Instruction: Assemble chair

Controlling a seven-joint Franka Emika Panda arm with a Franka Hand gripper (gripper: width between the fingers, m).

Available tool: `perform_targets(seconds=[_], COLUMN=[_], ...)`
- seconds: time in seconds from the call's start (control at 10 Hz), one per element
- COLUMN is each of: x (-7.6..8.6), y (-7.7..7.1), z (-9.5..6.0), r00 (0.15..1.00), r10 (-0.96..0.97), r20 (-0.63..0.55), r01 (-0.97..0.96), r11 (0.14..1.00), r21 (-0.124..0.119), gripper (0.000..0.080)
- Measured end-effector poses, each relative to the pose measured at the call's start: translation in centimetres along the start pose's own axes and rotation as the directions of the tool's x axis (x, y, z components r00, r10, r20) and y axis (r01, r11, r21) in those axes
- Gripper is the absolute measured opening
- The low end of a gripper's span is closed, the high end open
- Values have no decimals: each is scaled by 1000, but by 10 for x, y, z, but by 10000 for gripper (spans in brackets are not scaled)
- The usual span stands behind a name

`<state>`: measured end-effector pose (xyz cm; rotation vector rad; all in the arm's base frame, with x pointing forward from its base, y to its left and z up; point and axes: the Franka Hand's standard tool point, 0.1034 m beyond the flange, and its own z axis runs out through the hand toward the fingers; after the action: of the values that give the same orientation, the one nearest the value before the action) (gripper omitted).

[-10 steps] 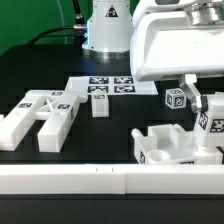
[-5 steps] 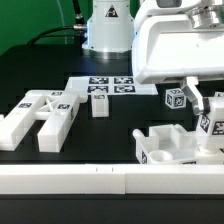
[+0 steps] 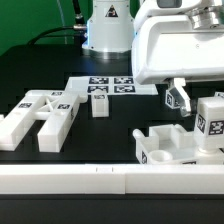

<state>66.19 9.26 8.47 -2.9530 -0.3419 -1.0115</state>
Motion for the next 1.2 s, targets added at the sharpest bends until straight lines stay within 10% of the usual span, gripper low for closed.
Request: perform_targets(seconds=[0.8,1.2], x=[17,11], y=[7,-4], z=[-17,-5], r00=[998,901], r10=[-18,-28], r20=[66,432], r01=[18,-7], r11=[1000,997], r21=[10,80], gripper=[649,649])
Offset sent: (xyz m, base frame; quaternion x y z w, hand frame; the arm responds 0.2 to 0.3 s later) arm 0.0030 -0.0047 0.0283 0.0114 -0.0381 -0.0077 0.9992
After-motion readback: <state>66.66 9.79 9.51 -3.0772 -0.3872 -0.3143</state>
